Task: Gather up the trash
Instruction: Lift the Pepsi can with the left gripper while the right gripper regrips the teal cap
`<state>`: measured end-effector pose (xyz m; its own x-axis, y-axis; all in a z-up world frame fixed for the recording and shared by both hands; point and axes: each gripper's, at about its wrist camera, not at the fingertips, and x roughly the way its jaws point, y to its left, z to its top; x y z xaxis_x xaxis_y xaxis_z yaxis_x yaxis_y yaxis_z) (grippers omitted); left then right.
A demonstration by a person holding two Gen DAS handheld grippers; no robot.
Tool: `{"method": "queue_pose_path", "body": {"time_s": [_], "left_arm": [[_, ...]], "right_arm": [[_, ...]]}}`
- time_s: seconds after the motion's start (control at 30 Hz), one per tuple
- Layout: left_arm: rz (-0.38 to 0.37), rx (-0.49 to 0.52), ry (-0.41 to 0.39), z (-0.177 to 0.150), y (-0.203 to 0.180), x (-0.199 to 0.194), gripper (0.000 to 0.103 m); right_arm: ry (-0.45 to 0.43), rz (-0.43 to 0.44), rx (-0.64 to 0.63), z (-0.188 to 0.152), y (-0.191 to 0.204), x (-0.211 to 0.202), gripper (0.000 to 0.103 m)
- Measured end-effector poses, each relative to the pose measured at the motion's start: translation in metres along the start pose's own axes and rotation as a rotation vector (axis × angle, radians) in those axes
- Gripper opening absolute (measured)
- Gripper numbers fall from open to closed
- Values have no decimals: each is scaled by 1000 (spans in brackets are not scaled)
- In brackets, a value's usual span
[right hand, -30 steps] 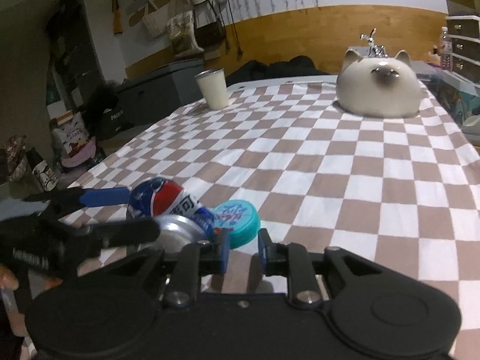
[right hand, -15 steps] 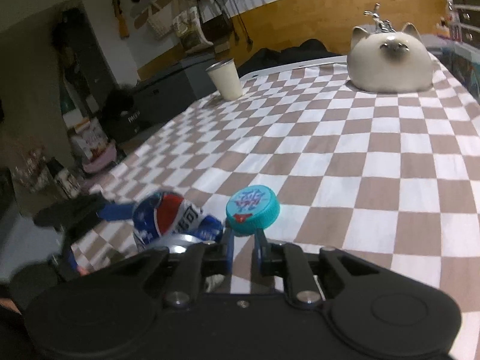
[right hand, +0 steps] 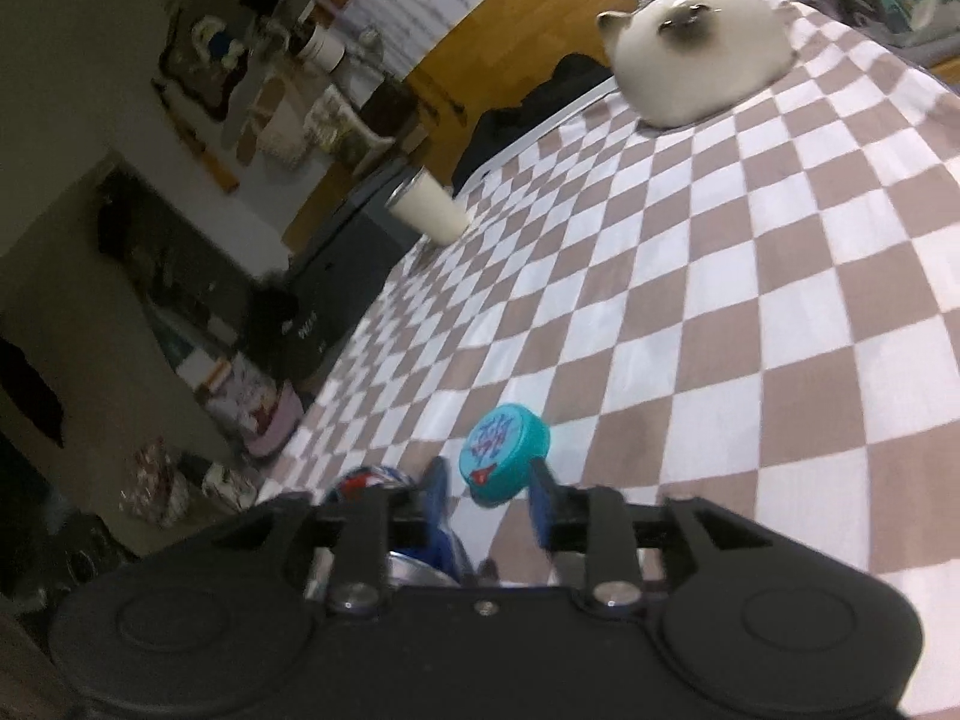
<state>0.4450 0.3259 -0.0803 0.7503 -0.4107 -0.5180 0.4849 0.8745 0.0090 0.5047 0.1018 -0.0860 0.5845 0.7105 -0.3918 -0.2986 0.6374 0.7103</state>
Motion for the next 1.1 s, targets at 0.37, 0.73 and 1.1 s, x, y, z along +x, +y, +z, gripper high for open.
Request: {"method": "queue_pose_path", "body": {"time_s": [0.37, 0.73, 1.1], "left_arm": [[34, 40, 13, 2, -9, 1, 90], [158, -14, 8, -7, -23, -18, 88], [232, -82, -15, 1, -25, -29, 86]], "right_arm": [[54, 44, -108, -10, 20, 9, 29], [76, 58, -192, -20, 36, 20, 26], [-37, -111, -394, -9, 53, 6, 49]]}}
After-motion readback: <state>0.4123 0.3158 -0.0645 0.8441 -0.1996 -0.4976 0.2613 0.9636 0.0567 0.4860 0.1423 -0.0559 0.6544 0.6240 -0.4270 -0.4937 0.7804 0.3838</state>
